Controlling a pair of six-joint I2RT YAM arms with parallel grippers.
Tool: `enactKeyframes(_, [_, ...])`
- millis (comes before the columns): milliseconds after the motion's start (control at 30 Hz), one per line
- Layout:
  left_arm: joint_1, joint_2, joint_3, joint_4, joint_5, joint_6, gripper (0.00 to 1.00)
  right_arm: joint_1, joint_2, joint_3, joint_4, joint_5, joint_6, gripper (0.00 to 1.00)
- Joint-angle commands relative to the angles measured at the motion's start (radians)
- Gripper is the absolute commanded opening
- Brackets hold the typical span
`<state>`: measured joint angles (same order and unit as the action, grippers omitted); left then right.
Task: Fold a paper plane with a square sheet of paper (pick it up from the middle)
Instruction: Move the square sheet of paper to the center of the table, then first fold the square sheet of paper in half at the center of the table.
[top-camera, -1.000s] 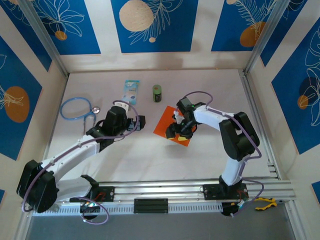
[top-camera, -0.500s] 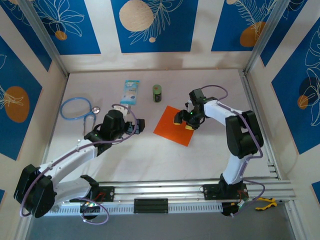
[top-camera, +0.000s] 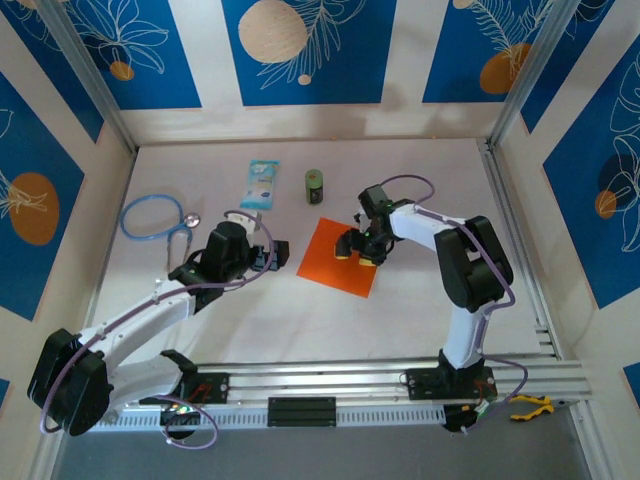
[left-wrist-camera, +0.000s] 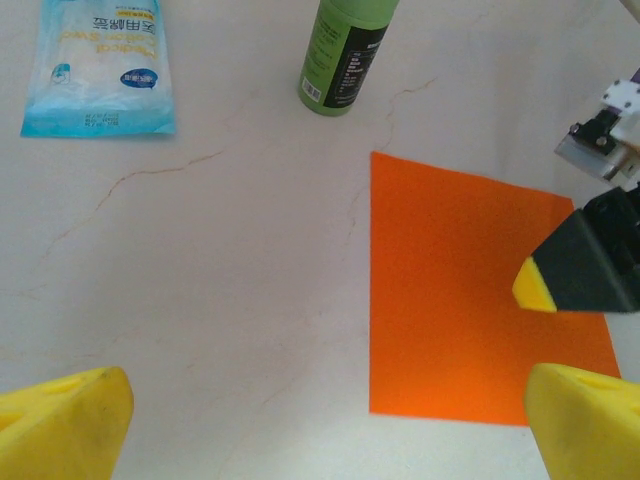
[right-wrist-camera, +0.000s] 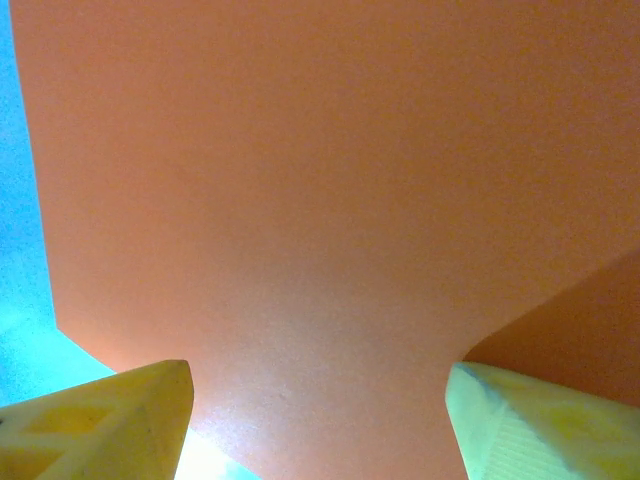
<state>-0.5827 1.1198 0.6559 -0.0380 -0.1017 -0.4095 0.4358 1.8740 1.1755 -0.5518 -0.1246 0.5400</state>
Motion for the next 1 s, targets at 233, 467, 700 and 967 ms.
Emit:
enactKeyframes(233, [0.008, -0.007, 0.010, -0.033, -0.006, 0.024, 1.00, 0.171, 0.020, -0.112, 0.035, -0.022, -0.016, 0.69])
enactKeyframes(467, [0.009, -0.008, 0.020, -0.089, -0.011, 0.029, 0.99, 0.210, 0.016, -0.108, 0.099, -0.081, -0.014, 0.69])
enactKeyframes(700, [0.009, -0.007, 0.027, -0.116, -0.028, 0.033, 0.99, 0.244, 0.044, -0.066, 0.097, -0.127, -0.115, 0.69])
enactKeyframes(967, [0.010, 0.004, 0.034, -0.141, -0.017, 0.021, 0.97, 0.244, -0.021, -0.075, 0.146, -0.155, -0.088, 0.70])
